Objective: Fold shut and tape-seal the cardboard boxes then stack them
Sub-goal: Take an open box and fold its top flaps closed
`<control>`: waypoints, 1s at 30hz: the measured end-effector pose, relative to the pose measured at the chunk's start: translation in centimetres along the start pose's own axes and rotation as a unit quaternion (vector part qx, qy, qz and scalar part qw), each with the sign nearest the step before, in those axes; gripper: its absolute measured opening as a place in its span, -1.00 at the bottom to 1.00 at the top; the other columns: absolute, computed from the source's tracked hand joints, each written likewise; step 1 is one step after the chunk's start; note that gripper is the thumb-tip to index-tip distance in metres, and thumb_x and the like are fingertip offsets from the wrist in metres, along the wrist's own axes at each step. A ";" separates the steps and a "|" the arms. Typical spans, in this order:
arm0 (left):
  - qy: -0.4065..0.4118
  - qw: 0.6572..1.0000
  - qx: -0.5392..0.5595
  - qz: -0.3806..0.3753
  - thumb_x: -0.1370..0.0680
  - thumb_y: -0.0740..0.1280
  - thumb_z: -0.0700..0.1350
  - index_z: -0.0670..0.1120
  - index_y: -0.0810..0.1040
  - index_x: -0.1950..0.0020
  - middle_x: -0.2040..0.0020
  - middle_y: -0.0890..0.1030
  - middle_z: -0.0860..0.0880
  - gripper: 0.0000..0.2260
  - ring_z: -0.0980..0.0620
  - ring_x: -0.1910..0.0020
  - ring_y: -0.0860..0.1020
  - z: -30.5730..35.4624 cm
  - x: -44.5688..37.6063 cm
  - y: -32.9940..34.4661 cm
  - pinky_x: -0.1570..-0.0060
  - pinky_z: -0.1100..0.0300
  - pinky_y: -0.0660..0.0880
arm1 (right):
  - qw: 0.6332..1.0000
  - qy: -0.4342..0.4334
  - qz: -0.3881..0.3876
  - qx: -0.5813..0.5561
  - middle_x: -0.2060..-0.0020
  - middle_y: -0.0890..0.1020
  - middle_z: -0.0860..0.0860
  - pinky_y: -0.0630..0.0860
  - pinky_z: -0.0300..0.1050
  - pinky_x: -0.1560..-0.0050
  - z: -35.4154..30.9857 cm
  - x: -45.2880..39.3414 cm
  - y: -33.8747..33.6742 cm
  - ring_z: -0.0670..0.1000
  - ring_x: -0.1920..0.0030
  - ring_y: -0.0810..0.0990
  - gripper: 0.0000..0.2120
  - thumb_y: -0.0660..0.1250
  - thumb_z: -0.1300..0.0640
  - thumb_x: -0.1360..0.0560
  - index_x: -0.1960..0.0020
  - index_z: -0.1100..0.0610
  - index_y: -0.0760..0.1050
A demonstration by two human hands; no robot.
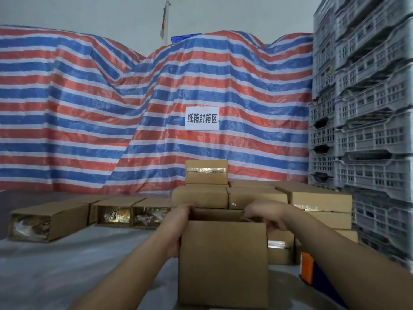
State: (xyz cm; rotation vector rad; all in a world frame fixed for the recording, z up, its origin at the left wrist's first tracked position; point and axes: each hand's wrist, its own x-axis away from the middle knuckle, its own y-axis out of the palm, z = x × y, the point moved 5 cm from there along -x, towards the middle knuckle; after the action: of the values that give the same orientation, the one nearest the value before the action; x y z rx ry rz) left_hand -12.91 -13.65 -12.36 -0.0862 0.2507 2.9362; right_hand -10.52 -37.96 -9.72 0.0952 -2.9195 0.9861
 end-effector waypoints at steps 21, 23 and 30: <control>-0.001 1.000 -0.021 0.001 -0.62 0.24 0.03 -0.12 0.56 -0.16 0.18 0.72 -0.14 -0.73 -0.04 0.27 0.69 -0.6 -0.6 0.5 0.35 0.19 0.58 | 0.864 -0.070 0.039 0.496 0.01 0.61 0.01 0.54 0.08 -0.20 -8.0 1.2 3.0 0.04 -0.02 0.60 -0.71 0.20 -0.15 -0.62 -0.10 0.01 0.56; 0.003 1.000 -0.027 -0.002 -0.62 0.24 0.03 -0.12 0.56 -0.16 0.17 0.72 -0.14 -0.73 -0.05 0.24 0.69 -0.7 -0.8 0.5 0.29 0.16 0.58 | 0.889 0.006 -0.044 0.456 -0.02 0.62 0.02 0.54 0.06 -0.22 -7.6 0.8 3.9 0.05 -0.07 0.61 -0.77 0.26 -0.11 -0.61 -0.05 0.03 0.54; 0.012 1.000 -0.026 -0.003 -0.62 0.25 0.04 -0.12 0.55 -0.17 0.19 0.71 -0.14 -0.73 -0.06 0.22 0.68 -0.9 -1.1 0.4 0.24 0.14 0.55 | 0.942 0.069 -0.072 0.321 0.10 0.47 -0.02 0.42 -0.14 0.03 -4.8 0.0 5.0 -0.07 0.13 0.46 -0.71 0.34 -0.02 -0.59 -0.25 0.08 0.50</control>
State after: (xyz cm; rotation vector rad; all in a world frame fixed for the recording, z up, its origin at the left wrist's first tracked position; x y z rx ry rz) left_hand -11.86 -14.43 -13.13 -0.1306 0.1771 2.9368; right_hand -10.68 -31.12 -8.95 0.2495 -2.3123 1.7821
